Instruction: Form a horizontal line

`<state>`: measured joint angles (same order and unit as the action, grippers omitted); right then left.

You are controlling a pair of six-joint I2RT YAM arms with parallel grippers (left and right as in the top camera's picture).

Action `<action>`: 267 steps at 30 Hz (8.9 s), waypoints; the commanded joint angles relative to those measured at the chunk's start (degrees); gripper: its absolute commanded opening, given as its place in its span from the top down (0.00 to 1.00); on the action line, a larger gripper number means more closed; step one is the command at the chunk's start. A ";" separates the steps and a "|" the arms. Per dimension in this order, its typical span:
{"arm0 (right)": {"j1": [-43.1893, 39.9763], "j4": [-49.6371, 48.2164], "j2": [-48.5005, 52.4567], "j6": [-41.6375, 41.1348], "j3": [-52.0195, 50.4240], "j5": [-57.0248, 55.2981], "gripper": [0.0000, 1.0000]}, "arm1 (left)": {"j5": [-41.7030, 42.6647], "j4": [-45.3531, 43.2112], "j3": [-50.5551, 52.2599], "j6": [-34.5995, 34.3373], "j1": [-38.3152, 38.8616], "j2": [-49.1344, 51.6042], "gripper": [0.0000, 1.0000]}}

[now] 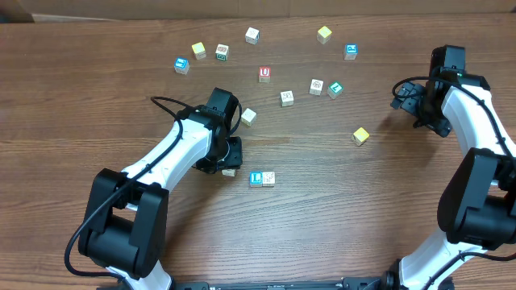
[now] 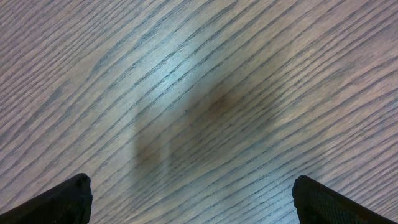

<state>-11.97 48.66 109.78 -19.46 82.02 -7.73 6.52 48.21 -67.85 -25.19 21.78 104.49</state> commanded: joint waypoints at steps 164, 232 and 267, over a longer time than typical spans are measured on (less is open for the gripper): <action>-0.07 -0.22 -1.22 0.04 1.20 -0.35 0.00 | -9.88 6.54 -6.67 -3.69 2.99 2.71 0.96; -0.04 -0.22 -1.22 0.04 1.20 -0.35 0.00 | -4.52 7.69 -3.54 -3.56 4.28 2.75 0.96; -0.04 -0.22 -1.22 0.04 1.20 -0.35 0.00 | -8.13 3.34 -3.54 -4.61 2.58 2.75 0.96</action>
<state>-11.97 48.69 109.78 -19.46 82.02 -7.73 -0.62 51.53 -71.64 -28.47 24.60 106.74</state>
